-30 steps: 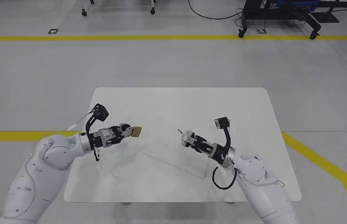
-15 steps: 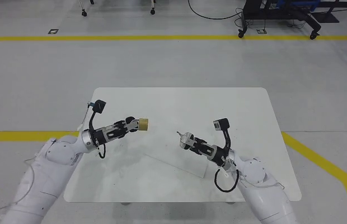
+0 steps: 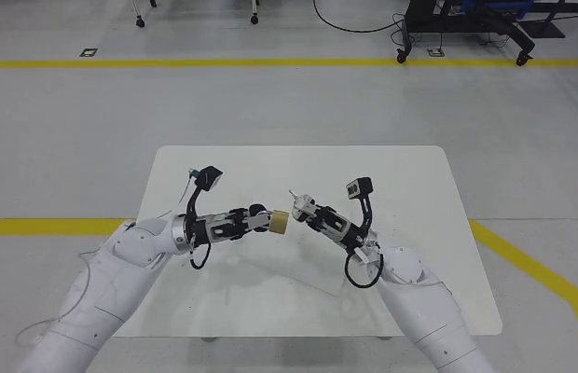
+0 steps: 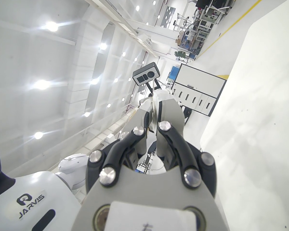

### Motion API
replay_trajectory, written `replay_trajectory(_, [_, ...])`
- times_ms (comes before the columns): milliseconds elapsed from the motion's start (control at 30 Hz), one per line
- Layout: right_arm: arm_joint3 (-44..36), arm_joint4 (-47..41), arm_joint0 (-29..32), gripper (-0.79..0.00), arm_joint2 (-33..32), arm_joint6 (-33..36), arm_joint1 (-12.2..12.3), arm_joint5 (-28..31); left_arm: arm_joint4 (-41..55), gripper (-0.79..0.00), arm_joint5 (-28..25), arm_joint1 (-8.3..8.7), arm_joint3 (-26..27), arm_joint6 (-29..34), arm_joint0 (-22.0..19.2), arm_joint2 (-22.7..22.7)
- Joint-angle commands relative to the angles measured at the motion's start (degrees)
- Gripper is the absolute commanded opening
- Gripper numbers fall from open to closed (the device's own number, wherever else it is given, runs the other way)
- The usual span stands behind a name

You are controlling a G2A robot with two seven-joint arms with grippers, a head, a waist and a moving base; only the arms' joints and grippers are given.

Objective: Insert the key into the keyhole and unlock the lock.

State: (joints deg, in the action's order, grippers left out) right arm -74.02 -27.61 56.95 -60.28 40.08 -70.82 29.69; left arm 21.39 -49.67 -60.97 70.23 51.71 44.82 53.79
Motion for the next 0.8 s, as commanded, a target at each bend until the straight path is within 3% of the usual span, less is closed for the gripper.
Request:
replay_trajectory(0, [0.22, -0.89, -0.25, -0.785, 0.35, 1.21, -0.17, 0.34, -2.15, -0.785, 0.04, -0.13, -0.45, -0.63, -0.32, -0.1])
replay_trajectory(333, [-0.21, -7.37, -0.06, -0.785, 0.82, 11.46, -0.44, 1.02, -8.8, -0.785, 1.23, -0.7, -1.04, -5.2, -0.29, -0.26])
replay_trajectory(500, [-0.53, -7.11, 0.06, -0.785, 1.07, 13.08, -0.55, 0.98, -8.84, -0.785, 1.29, -1.06, -1.07, -5.31, -0.13, -1.02])
replay_trajectory(633, [-0.79, -6.47, 0.09, -0.785, 1.33, 13.18, -0.7, 1.19, 2.66, -0.785, 1.9, -1.63, -2.88, -2.3, 0.29, -2.21])
replay_trajectory(767, [-2.49, -8.05, 1.61, -0.785, -0.14, 15.22, -0.5, 6.04, 23.26, -0.785, 6.77, -2.3, -5.92, 9.67, -0.79, -2.98])
